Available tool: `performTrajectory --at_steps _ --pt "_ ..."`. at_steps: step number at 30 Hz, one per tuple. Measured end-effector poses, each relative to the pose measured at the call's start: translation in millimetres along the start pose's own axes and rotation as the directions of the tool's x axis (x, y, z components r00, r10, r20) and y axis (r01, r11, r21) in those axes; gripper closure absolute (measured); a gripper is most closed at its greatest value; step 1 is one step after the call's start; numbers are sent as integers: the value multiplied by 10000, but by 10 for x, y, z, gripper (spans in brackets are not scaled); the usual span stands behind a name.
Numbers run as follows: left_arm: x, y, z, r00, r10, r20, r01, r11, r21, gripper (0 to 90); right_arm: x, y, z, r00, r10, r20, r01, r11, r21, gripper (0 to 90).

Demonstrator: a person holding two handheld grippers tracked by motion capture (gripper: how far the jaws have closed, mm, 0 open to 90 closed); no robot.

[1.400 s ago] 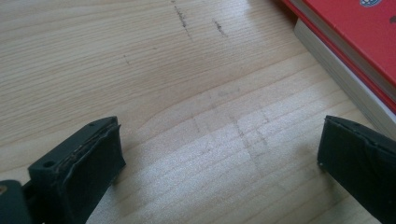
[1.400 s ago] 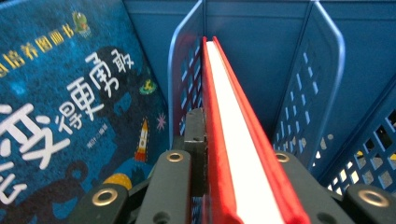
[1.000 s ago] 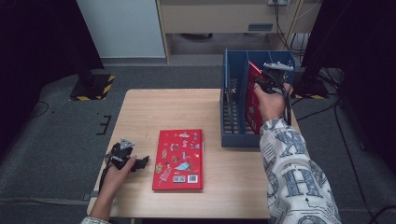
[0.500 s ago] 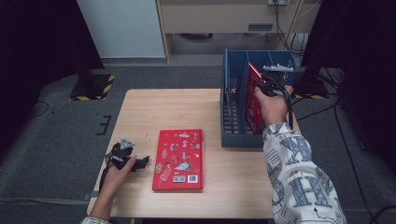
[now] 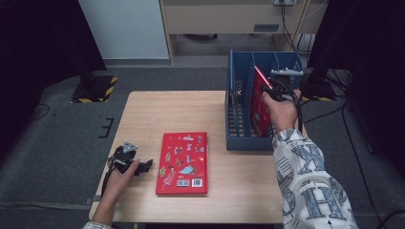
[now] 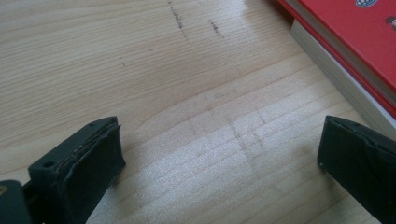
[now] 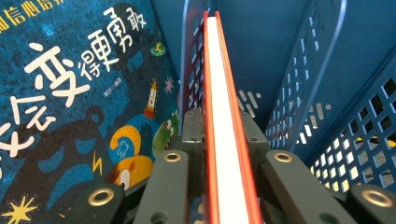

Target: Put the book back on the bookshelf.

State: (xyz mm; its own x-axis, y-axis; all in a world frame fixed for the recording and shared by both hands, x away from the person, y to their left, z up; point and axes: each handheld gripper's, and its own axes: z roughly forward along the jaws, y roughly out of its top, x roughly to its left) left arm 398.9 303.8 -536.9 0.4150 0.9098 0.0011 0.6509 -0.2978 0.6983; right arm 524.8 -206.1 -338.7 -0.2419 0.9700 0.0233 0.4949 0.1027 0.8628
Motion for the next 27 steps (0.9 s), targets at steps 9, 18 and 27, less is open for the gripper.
performTrajectory --at_steps 9,18,27 --pt "-3 1 1 10000 9 -3 -9 10000 0 0 17 13 -2 9997 -252 -6 252 9997 39 769" --pt "0 3 1 10000 59 -9 -59 10000 8 0 36 33 7 9993 -289 224 288 9996 74 788" --pt "-1 3 1 10000 63 5 -63 10000 9 0 49 57 55 9984 -163 538 177 9995 -256 789"
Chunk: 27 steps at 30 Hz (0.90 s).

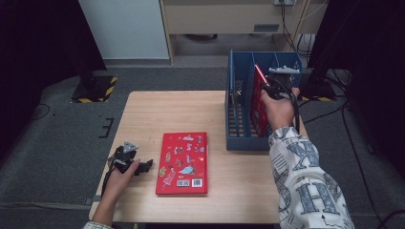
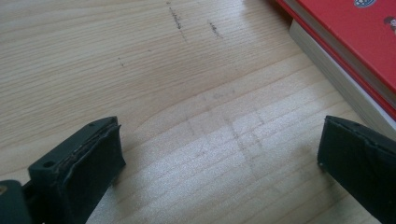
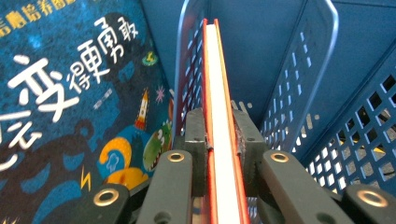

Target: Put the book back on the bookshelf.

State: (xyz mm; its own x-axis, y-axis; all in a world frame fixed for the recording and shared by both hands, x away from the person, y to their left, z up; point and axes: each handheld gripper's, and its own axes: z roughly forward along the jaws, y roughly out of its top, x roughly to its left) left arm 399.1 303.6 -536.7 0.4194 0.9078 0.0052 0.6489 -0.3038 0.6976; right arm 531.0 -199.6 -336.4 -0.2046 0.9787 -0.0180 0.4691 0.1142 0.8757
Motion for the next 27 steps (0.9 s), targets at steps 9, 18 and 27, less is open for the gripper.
performTrajectory --at_steps 9,18,27 --pt "-2 0 1 10000 1 22 -1 10000 -1 0 15 59 101 9995 147 290 -145 9999 -75 789" --pt "-2 1 1 10000 15 32 -15 10000 5 0 56 70 178 9990 211 383 -208 9997 -91 788" --pt "-2 1 1 10000 17 37 -17 10000 -1 0 82 64 210 9989 329 329 -325 9994 -147 786"
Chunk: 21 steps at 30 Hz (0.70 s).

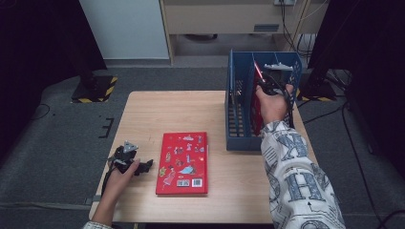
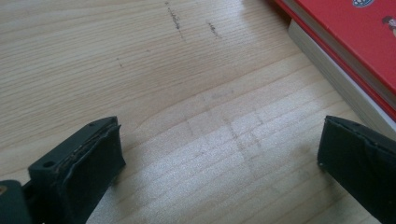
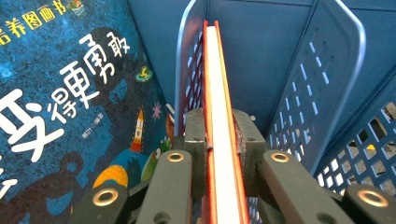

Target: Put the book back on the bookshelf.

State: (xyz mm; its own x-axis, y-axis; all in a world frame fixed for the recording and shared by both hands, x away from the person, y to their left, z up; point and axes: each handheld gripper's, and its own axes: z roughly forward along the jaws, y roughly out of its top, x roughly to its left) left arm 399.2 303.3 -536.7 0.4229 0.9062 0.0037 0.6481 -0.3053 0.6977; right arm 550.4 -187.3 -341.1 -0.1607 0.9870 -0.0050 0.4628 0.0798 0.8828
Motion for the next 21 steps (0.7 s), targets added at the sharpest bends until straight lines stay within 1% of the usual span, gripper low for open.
performTrajectory --at_steps 3,11,15,21 --pt "-1 0 0 10000 3 11 -3 10000 1 0 -2 -5 -2 10000 43 -30 -43 10000 -9 785" --pt "-2 0 2 10000 5 24 -5 10000 -15 0 -6 -15 -14 9993 333 -150 -334 9994 -40 768" --pt "-2 0 2 10000 11 28 -11 10000 -12 0 3 -13 -18 9985 461 -308 -464 9989 -88 755" --pt "-2 0 2 10000 24 28 -24 10000 -9 0 9 -4 -30 9976 557 -401 -564 9983 -166 742"
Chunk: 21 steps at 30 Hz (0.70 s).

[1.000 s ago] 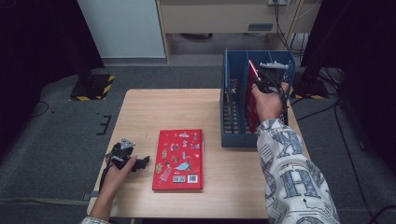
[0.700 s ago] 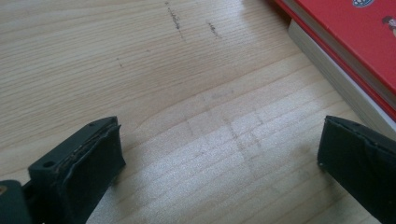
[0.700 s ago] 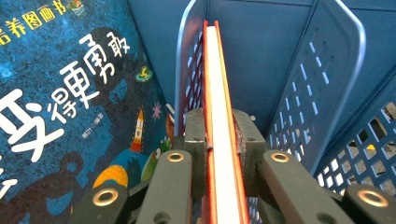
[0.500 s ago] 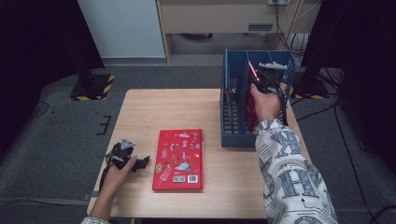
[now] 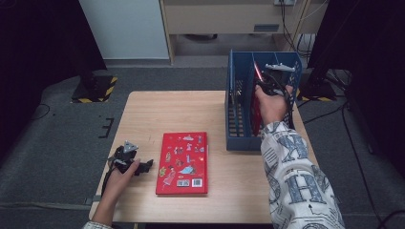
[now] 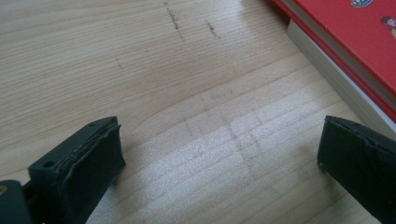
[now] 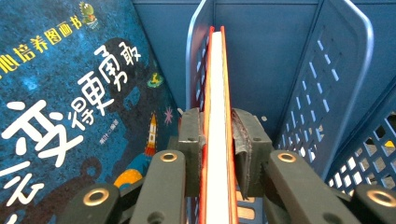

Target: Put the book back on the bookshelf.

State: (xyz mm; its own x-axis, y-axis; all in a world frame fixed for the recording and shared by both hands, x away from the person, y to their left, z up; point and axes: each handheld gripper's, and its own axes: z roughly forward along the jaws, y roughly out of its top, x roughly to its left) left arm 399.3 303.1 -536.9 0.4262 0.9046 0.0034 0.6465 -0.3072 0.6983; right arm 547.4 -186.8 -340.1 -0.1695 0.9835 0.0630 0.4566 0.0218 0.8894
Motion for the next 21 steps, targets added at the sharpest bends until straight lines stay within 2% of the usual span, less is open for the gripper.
performTrajectory --at_steps 9,19,21 --pt "-2 0 1 10000 -10 0 10 10000 -8 0 -22 10 -33 9990 365 -262 -370 9991 -187 717" --pt "-3 1 1 10000 -6 -2 6 10000 -7 0 -11 7 -48 9987 378 -334 -384 9991 -181 703" --pt "-3 1 1 10000 -5 0 5 10000 -7 0 -11 6 -51 9990 315 -313 -321 9993 -184 725"
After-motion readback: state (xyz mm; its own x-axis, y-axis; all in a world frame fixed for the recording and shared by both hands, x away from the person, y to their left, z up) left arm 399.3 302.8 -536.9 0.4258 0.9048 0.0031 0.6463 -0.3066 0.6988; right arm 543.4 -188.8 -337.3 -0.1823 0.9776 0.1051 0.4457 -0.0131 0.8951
